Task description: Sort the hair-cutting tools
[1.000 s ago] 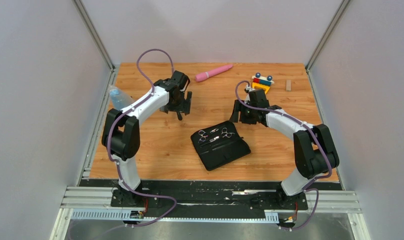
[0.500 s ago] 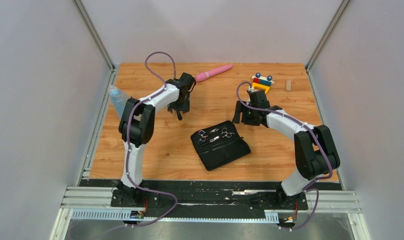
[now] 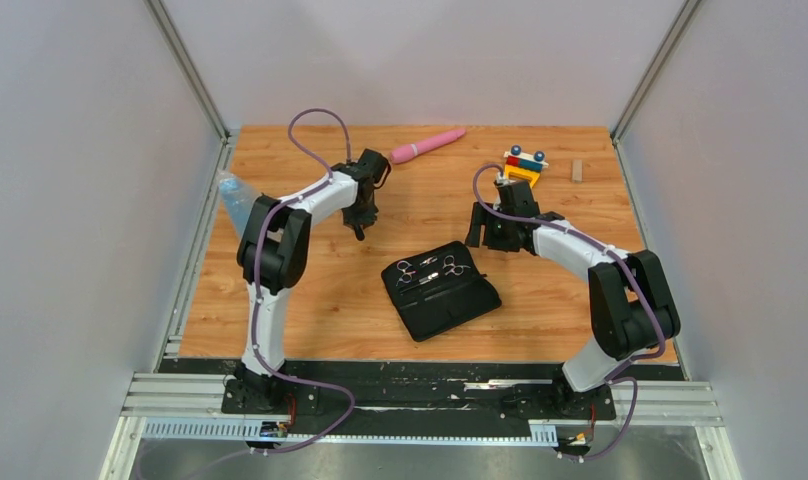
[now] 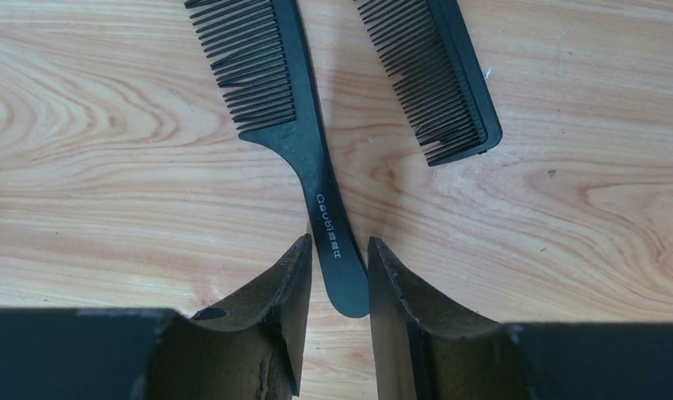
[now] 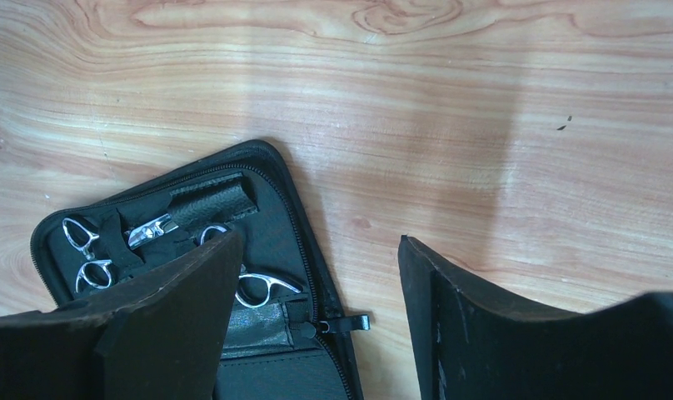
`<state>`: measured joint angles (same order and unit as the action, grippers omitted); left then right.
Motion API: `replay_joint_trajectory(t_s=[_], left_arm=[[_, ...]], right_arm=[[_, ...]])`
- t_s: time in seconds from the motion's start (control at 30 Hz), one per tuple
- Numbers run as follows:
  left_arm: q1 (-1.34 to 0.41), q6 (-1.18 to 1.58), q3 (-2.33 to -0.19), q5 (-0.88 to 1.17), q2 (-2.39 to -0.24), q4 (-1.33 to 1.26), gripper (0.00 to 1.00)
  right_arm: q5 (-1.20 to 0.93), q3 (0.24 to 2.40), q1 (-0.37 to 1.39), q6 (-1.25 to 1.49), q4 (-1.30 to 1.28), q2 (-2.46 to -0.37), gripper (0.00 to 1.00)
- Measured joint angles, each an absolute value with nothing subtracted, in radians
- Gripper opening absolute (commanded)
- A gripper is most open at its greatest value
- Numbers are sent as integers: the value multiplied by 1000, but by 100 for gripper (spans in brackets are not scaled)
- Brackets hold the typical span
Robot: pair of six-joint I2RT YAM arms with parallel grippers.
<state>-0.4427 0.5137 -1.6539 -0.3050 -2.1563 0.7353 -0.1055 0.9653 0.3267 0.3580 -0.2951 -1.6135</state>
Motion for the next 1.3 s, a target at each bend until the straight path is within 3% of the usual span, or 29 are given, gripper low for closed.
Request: replay_joint_trajectory(t_s=[0.37, 0.6, 0.7, 0.77, 0.93, 1.0, 1.3], left_arm=[[-423, 518, -1404, -225, -1997, 620, 15], [-419, 510, -1186, -107, -1828, 645, 17], [-426, 512, -1083, -62, -1742, 687, 22], [-437, 514, -1033, -41, -1699, 718, 32], [-467, 535, -974, -16, -1633, 783, 68], [-471, 540, -979, -25, -1616, 788, 75], [-444, 600, -1159, -164, -1655, 752, 74]], right_arm=[[-106, 956, 327, 358, -295, -1564, 71], [-114, 944, 327, 358, -299, -1516, 71], [-119, 938, 327, 358, -302, -1488, 71], [-124, 934, 327, 359, -302, -1471, 71], [-130, 929, 327, 360, -305, -1447, 71], [-132, 928, 327, 360, -308, -1444, 71], [-131, 915, 327, 362, -322, -1435, 71]])
